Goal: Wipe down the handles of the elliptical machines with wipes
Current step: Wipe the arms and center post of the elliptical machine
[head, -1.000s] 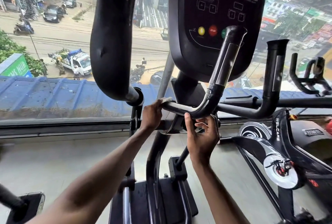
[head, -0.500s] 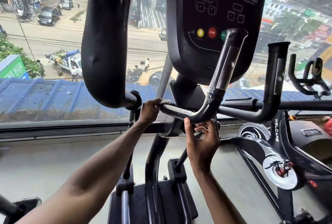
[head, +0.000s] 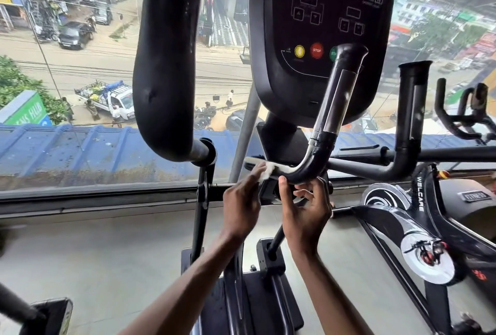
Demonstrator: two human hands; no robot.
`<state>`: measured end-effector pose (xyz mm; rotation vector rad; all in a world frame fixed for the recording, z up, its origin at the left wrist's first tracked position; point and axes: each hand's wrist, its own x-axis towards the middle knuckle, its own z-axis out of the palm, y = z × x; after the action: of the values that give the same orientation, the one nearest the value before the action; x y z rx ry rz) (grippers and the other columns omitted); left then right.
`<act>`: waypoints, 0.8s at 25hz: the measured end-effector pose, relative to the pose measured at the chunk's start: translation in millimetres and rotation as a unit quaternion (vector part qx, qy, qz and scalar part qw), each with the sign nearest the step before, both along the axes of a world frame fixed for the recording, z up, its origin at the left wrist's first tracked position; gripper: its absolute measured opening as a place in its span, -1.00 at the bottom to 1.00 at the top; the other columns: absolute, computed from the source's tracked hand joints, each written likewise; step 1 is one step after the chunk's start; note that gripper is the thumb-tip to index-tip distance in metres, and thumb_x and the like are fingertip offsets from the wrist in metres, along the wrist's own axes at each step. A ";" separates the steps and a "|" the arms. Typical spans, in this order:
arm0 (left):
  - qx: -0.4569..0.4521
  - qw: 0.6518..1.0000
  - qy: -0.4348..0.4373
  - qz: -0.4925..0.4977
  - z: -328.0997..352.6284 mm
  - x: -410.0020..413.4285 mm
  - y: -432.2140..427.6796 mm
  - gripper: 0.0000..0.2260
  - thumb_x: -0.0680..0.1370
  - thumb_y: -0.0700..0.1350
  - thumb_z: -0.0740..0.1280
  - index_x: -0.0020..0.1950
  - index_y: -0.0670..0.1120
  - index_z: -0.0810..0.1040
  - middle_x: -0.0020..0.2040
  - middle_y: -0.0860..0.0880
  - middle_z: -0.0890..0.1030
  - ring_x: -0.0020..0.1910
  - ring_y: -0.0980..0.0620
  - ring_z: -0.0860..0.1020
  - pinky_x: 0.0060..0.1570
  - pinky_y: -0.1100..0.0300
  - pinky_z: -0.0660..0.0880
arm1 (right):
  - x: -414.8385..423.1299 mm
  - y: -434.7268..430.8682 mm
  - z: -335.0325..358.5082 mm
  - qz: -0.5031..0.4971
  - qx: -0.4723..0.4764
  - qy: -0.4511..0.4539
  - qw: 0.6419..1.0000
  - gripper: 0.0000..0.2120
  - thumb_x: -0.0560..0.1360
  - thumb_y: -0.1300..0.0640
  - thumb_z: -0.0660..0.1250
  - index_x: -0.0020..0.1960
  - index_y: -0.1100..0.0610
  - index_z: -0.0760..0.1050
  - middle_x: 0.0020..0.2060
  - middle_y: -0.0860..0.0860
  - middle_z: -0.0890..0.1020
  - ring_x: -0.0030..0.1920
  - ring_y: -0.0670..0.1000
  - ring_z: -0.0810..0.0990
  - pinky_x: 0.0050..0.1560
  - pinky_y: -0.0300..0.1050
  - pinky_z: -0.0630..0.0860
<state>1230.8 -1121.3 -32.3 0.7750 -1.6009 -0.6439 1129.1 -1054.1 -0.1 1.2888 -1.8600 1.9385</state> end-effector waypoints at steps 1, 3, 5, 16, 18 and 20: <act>-0.024 1.000 0.009 0.003 4.4 -2.6 19.1 -0.59 0.55 -0.39 0.30 0.36 -0.15 0.62 0.31 -0.01 0.65 0.26 0.18 0.61 0.25 0.41 0.49 | 0.2 0.7 -0.2 0.003 0.000 -0.002 1.000 -0.69 0.50 -0.08 0.51 -0.04 0.15 0.56 -0.17 -0.02 0.58 -0.20 -0.02 0.58 -0.13 0.13 0.58; -0.032 0.999 0.025 0.003 7.1 -7.6 33.2 -0.56 0.54 -0.42 0.30 0.37 -0.14 0.61 0.33 -0.01 0.63 0.31 0.22 0.56 0.26 0.42 0.47 | 0.5 2.0 0.3 0.007 0.000 -0.004 1.000 -0.70 0.50 -0.08 0.50 -0.01 0.14 0.57 -0.16 -0.01 0.58 -0.18 -0.04 0.58 -0.13 0.14 0.57; 0.017 0.999 0.029 0.019 0.1 -12.6 23.0 -0.57 0.58 -0.35 0.27 0.41 -0.06 0.59 0.34 0.04 0.62 0.27 0.28 0.57 0.19 0.43 0.50 | 0.4 1.7 1.2 0.005 0.005 -0.001 1.000 -0.71 0.51 -0.10 0.49 -0.01 0.13 0.57 -0.17 -0.01 0.59 -0.17 -0.03 0.58 -0.13 0.14 0.57; 0.286 0.954 0.044 0.082 -29.5 -18.8 -37.3 -0.79 0.64 -0.11 0.29 -0.05 -0.07 0.72 -0.21 -0.14 0.72 -0.34 0.03 0.55 -0.28 0.13 0.42 | 0.5 2.6 -0.3 -0.006 0.011 -0.002 1.000 -0.68 0.51 -0.13 0.47 -0.05 0.13 0.55 -0.19 -0.02 0.56 -0.19 -0.01 0.57 -0.11 0.12 0.57; 0.388 0.909 0.142 0.064 -26.6 -23.0 -58.5 -0.75 0.59 -0.17 0.35 -0.29 -0.05 0.64 -0.35 -0.03 0.64 -0.35 0.07 0.48 -0.22 0.14 0.40 | -0.7 3.7 -0.2 -0.007 0.009 0.007 1.000 -0.69 0.50 -0.12 0.47 -0.05 0.12 0.55 -0.20 -0.04 0.56 -0.20 0.01 0.57 -0.11 0.11 0.57; 0.426 0.886 0.174 0.052 -23.3 -31.4 -72.3 -0.75 0.58 -0.14 0.35 -0.29 -0.07 0.67 -0.34 -0.01 0.68 -0.30 0.03 0.57 -0.13 0.12 0.50 | -1.1 3.3 -0.3 -0.008 0.011 0.010 1.000 -0.71 0.50 -0.10 0.48 -0.05 0.12 0.56 -0.20 -0.04 0.55 -0.19 0.01 0.57 -0.11 0.12 0.58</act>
<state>1199.4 -1193.6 -55.5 1.2791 -0.8952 -1.3585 1128.0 -1050.8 -0.4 1.2910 -1.8823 1.8937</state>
